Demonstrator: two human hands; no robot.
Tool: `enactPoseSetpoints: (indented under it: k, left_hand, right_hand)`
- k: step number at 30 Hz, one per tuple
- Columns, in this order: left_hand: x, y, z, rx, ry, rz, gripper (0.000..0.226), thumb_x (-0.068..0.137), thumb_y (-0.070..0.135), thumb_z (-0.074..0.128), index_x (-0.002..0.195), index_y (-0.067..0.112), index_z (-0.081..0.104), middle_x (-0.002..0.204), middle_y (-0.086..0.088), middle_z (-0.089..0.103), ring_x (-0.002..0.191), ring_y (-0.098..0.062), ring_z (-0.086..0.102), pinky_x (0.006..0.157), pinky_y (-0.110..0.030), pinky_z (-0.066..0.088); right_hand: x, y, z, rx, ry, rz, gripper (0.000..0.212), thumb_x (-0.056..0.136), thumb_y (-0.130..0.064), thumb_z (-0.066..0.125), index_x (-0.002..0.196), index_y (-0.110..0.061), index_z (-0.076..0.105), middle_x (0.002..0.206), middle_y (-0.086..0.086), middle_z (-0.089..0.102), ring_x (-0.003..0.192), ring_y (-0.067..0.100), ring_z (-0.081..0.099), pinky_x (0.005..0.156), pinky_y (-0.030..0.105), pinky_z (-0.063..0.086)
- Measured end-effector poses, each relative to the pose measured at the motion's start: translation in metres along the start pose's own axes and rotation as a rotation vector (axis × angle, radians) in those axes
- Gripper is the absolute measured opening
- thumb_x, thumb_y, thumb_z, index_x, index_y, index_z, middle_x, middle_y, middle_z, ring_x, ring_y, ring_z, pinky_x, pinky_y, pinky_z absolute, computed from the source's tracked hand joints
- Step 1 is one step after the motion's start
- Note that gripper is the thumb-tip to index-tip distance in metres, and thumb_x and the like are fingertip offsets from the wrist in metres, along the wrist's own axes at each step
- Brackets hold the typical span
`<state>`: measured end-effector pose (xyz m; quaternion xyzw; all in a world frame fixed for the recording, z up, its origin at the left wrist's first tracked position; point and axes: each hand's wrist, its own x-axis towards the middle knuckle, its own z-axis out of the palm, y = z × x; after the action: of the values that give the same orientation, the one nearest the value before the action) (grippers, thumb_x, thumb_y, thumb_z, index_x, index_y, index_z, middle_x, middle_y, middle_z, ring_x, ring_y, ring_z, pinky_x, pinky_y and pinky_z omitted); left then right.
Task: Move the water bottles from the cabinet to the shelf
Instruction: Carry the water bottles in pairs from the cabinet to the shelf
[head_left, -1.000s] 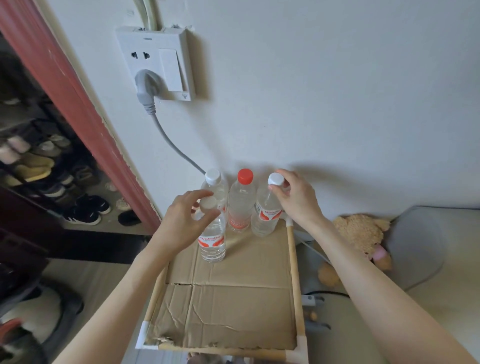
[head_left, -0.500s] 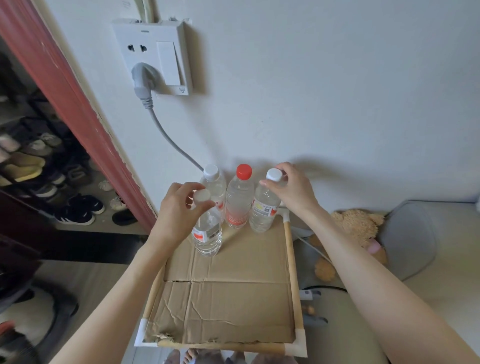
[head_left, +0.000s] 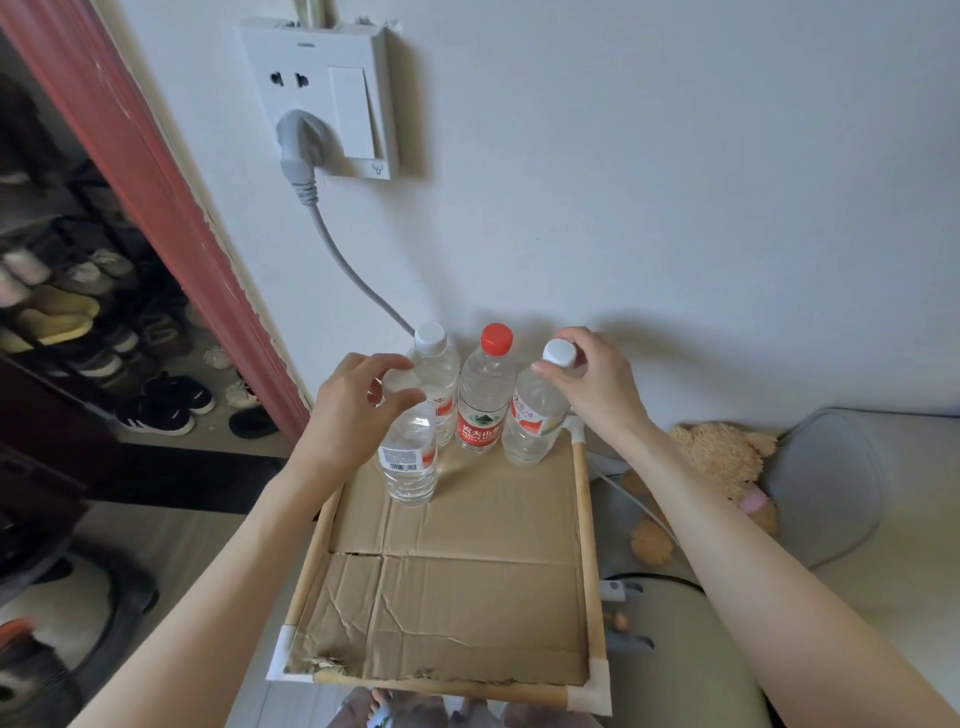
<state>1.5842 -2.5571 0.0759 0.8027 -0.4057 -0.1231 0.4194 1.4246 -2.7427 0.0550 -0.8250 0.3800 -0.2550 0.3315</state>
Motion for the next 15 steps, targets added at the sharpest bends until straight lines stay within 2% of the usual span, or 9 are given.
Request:
enactPoseSetpoints:
  k: [3, 5, 7, 8, 10, 12, 14, 15]
  left_hand:
    - [0.002, -0.001, -0.002, -0.024, -0.042, 0.013, 0.027, 0.080, 0.012, 0.064, 0.107, 0.017, 0.062, 0.103, -0.002, 0.056, 0.091, -0.017, 0.055, 0.077, -0.012, 0.041]
    - [0.001, -0.002, -0.002, -0.058, -0.063, 0.007, 0.029, 0.083, 0.008, 0.060, 0.110, 0.018, 0.061, 0.108, 0.002, 0.057, 0.094, -0.013, 0.055, 0.075, -0.003, 0.039]
    - [0.000, -0.003, -0.002, -0.104, -0.090, -0.019, 0.032, 0.085, 0.009, 0.056, 0.115, 0.020, 0.057, 0.110, 0.006, 0.057, 0.097, -0.011, 0.054, 0.075, 0.001, 0.037]
    - [-0.001, -0.003, -0.003, -0.119, -0.104, -0.031, 0.033, 0.086, 0.011, 0.056, 0.118, 0.022, 0.055, 0.111, 0.007, 0.058, 0.098, -0.011, 0.053, 0.079, -0.003, 0.037]
    - [-0.001, -0.007, -0.003, -0.119, -0.118, -0.033, 0.033, 0.087, 0.019, 0.056, 0.119, 0.024, 0.052, 0.113, 0.005, 0.059, 0.102, -0.013, 0.054, 0.089, -0.019, 0.040]
    - [-0.003, -0.010, -0.003, -0.116, -0.125, -0.024, 0.030, 0.087, 0.027, 0.056, 0.116, 0.025, 0.052, 0.112, 0.000, 0.059, 0.102, -0.016, 0.055, 0.092, -0.032, 0.043]
    - [-0.005, -0.011, -0.002, -0.111, -0.126, -0.020, 0.028, 0.089, 0.024, 0.053, 0.116, 0.027, 0.052, 0.112, -0.002, 0.053, 0.100, -0.016, 0.053, 0.091, -0.031, 0.042]
    - [-0.005, -0.011, -0.001, -0.097, -0.128, -0.016, 0.028, 0.090, 0.020, 0.050, 0.117, 0.027, 0.052, 0.112, -0.002, 0.050, 0.099, -0.015, 0.051, 0.089, -0.024, 0.040]
  right_hand:
    - [-0.001, 0.001, -0.003, 0.037, -0.027, 0.009, 0.032, 0.077, -0.022, 0.070, 0.105, -0.016, 0.056, 0.102, 0.000, 0.060, 0.093, 0.016, 0.055, 0.082, 0.029, 0.045]
    - [-0.002, 0.000, -0.007, 0.116, -0.062, 0.044, 0.030, 0.078, -0.017, 0.068, 0.105, -0.018, 0.054, 0.103, -0.004, 0.060, 0.099, 0.014, 0.056, 0.087, 0.028, 0.045]
    - [-0.003, 0.001, -0.010, 0.181, -0.100, 0.055, 0.027, 0.080, -0.014, 0.066, 0.103, -0.020, 0.054, 0.104, -0.006, 0.060, 0.102, 0.011, 0.056, 0.090, 0.027, 0.044]
    - [-0.004, 0.002, -0.010, 0.199, -0.111, 0.050, 0.027, 0.080, -0.014, 0.066, 0.103, -0.021, 0.054, 0.105, -0.006, 0.060, 0.103, 0.010, 0.055, 0.091, 0.028, 0.044]
    - [-0.004, 0.005, -0.009, 0.214, -0.117, 0.030, 0.027, 0.082, -0.015, 0.065, 0.106, -0.021, 0.054, 0.110, -0.003, 0.059, 0.105, 0.009, 0.053, 0.091, 0.027, 0.042]
    - [-0.005, 0.007, -0.006, 0.204, -0.110, 0.025, 0.030, 0.084, -0.018, 0.062, 0.112, -0.022, 0.054, 0.117, 0.003, 0.057, 0.107, 0.012, 0.051, 0.092, 0.025, 0.038]
    - [-0.004, 0.009, -0.005, 0.201, -0.115, 0.025, 0.032, 0.086, -0.019, 0.060, 0.117, -0.023, 0.053, 0.121, 0.005, 0.056, 0.111, 0.013, 0.051, 0.093, 0.024, 0.037]
    - [-0.004, 0.009, -0.005, 0.208, -0.124, 0.024, 0.033, 0.086, -0.018, 0.059, 0.119, -0.022, 0.053, 0.124, 0.003, 0.055, 0.112, 0.011, 0.050, 0.093, 0.021, 0.036]
